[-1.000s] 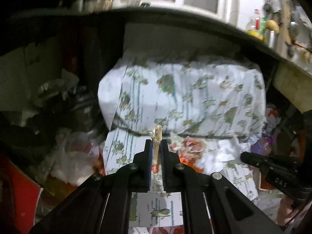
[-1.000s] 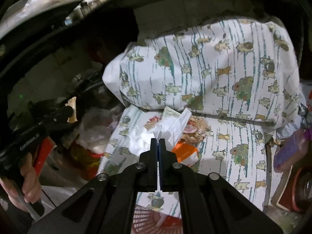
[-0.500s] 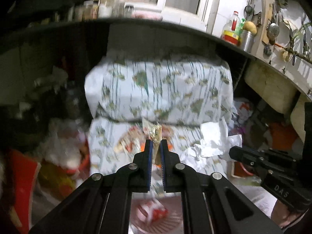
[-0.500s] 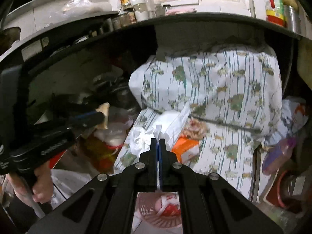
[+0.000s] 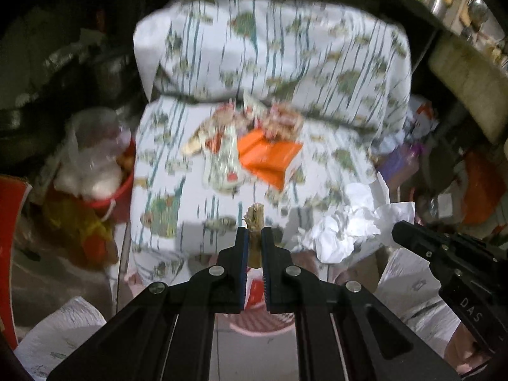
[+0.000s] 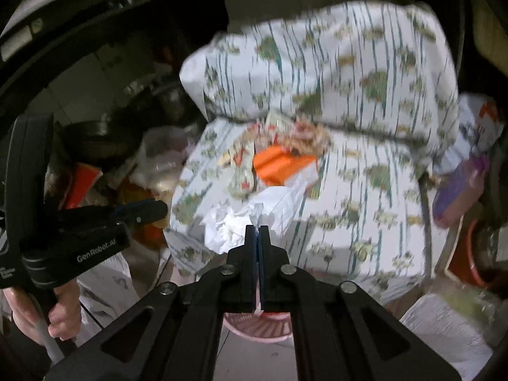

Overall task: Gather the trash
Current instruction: 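Lift the bone and tissue and carry both toward the pink basket, then open the left tool over the basket while the right tool releases the tissue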

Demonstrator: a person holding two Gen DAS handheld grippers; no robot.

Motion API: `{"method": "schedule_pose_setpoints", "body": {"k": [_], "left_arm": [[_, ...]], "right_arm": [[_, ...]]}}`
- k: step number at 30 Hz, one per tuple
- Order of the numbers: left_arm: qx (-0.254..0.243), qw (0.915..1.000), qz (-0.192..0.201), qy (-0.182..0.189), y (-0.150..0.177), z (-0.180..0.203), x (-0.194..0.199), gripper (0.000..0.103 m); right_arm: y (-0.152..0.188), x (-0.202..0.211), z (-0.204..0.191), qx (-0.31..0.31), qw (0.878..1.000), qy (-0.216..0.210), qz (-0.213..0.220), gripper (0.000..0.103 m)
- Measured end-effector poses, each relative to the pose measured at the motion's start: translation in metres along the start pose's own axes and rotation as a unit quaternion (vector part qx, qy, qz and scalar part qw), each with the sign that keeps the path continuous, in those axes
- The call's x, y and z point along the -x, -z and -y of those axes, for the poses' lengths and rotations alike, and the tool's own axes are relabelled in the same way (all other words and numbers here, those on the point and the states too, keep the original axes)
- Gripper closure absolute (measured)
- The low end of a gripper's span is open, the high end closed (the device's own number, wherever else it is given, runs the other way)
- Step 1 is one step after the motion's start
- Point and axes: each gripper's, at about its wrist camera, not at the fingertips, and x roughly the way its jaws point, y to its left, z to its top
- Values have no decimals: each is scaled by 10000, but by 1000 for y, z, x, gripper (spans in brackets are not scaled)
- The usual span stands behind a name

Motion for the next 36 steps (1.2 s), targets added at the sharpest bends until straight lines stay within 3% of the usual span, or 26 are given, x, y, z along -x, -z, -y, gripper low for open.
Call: {"method": "schedule_pose_setpoints", "body": {"k": [4, 9, 17, 21, 24, 28, 32, 36], "left_arm": [[132, 9984, -531, 147, 11, -7, -32, 94], [192, 9954, -927, 140, 21, -9, -60, 94], [214, 9843, -1734, 230, 41, -9, -114, 94], [295, 9797, -1970, 230, 48, -10, -132, 94], [439, 9762, -2098, 343, 50, -13, -141, 94], [443, 9782, -2017, 199, 47, -12, -139, 94], [553, 9789, -1926, 388, 41, -15, -133, 93], [547, 9861, -1568, 68, 31, -20, -119, 75]], "right_arm": [[12, -31, 4, -1, 9984, -42, -565, 102], [30, -66, 9, -57, 9926, -73, -1211, 102], [58, -121, 25, -607, 9734, -244, -2196, 102], [63, -129, 37, -855, 9701, -131, -2268, 101], [62, -132, 45, -1075, 9659, -302, -2337, 99], [62, -133, 50, -1211, 9641, -390, -2330, 99], [59, -129, 54, -1259, 9663, -412, -2208, 97], [55, -123, 57, -1351, 9682, -535, -2037, 84]]}}
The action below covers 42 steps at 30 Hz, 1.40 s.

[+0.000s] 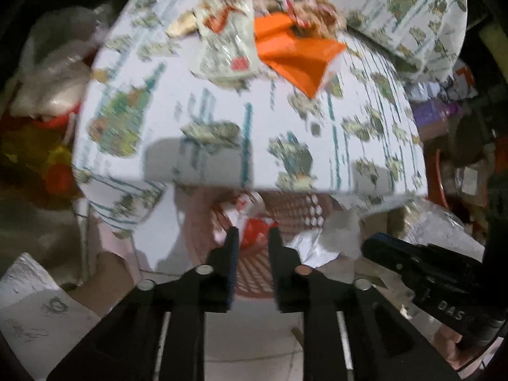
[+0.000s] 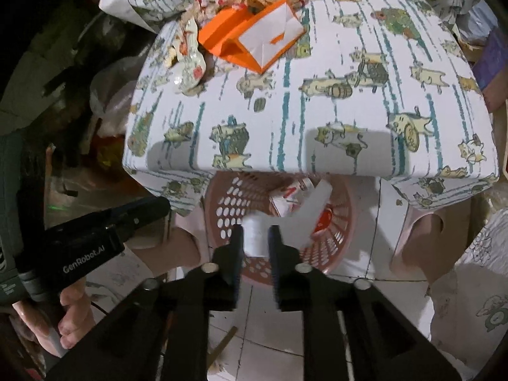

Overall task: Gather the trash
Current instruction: 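Open the left tool over the basket while the right tool releases the tissue, then move both open tools back up over the stool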

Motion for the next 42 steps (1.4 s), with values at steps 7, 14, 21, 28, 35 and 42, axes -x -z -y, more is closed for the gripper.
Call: {"method": "schedule_pose_setpoints", "body": {"k": [7, 14, 21, 28, 35, 42], "left_arm": [[87, 9963, 686, -503, -9, -14, 31, 58], [97, 9881, 1268, -868, -10, -21, 61, 52], [111, 9798, 1662, -1104, -15, -23, 83, 49], [262, 9634, 2306, -1339, -21, -31, 112, 41], [365, 9552, 2615, -1338, -23, -41, 134, 33], [355, 9439, 3051, -1215, -24, -33, 185, 30]], "right_arm": [[-1, 19, -11, 274, 9979, 239, 528, 80], [1, 37, -36, 800, 9884, 529, 1178, 68], [0, 48, -44, 908, 9824, 584, 1521, 57], [-4, 49, -38, 745, 9804, 783, 1649, 45], [-8, 44, -33, 638, 9794, 1011, 1629, 45], [-25, 80, -54, 1028, 9734, 1068, 1749, 45]]}}
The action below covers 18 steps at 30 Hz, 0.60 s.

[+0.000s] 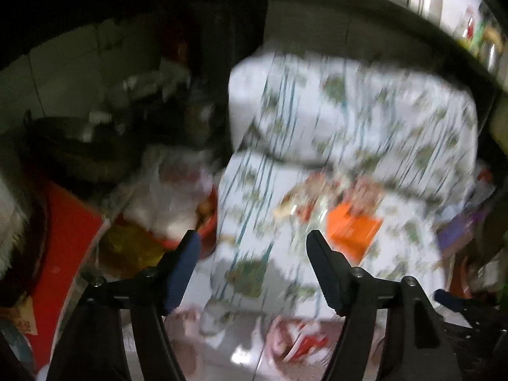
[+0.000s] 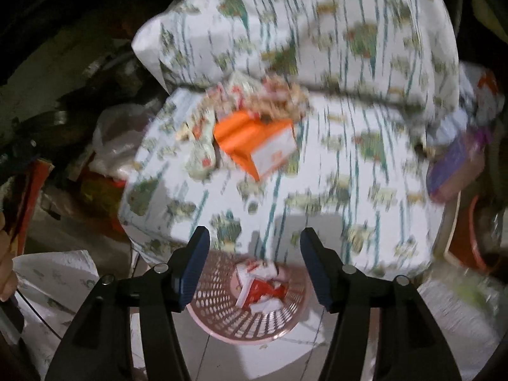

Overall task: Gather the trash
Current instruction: 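Move both open tools back up over the stool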

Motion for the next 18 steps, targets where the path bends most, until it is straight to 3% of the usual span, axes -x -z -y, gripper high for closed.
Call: {"method": "schedule_pose_setpoints", "body": {"k": [3, 7, 13, 16, 18], "left_arm": [[-120, 9977, 662, -51, -26, 11, 42, 17], [-430, 9910, 1257, -136, -47, 31, 74, 12], [-535, 9911, 1204, 174, -82, 50, 71, 8], [-500, 9921, 1125, 245, -90, 48, 57, 6], [-551, 9926, 1062, 221, -89, 45, 39, 1]], "right_arm": [[-26, 24, -1, 120, 9992, 166, 334, 45], [-59, 47, 2, 165, 9974, 197, 676, 42], [-100, 62, 6, 356, 9930, 556, 976, 40], [-116, 66, 15, 268, 9913, 621, 1129, 39], [-125, 67, 21, 157, 9899, 702, 1224, 36]]}}
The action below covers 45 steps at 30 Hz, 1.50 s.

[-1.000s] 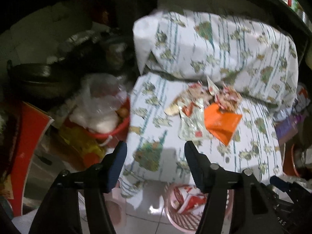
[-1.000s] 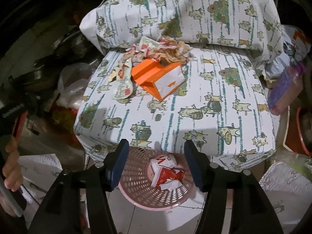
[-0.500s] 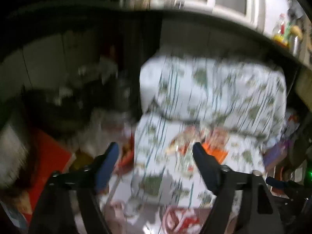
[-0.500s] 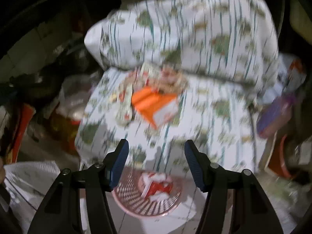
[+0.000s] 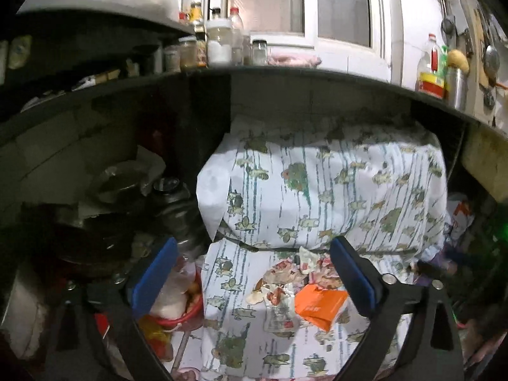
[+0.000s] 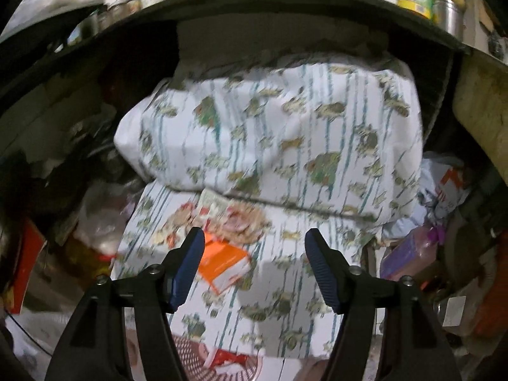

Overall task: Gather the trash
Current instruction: 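Move both open tools back up over the stool, then grasp the orange box on the stool with the right tool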

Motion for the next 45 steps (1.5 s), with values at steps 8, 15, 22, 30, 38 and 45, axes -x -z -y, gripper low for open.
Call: {"method": "schedule_pose_setpoints", "body": {"k": [8, 15, 22, 30, 38, 45], "left_arm": [[-136, 9956, -824, -429, 25, -13, -78, 1], [-252, 9947, -893, -436, 24, -15, -95, 1], [-357, 9923, -1054, -544, 25, -17, -112, 1], [-231, 9867, -1535, -475, 33, -22, -145, 1], [259, 9770, -2082, -385, 41, -43, -172, 1], [304, 9712, -2267, -664, 51, -56, -188, 1]], "right_arm": [[-3, -47, 13, -394, 9988, 4, -279, 35], [9, -105, 20, -742, 9928, -200, -919, 31], [15, -162, 25, -1181, 9746, -248, -1886, 26], [42, -214, 22, -1290, 9622, -306, -2377, 26], [61, -250, -7, -774, 9585, -291, -2729, 26], [67, -272, -19, -958, 9492, -480, -2960, 26]]}}
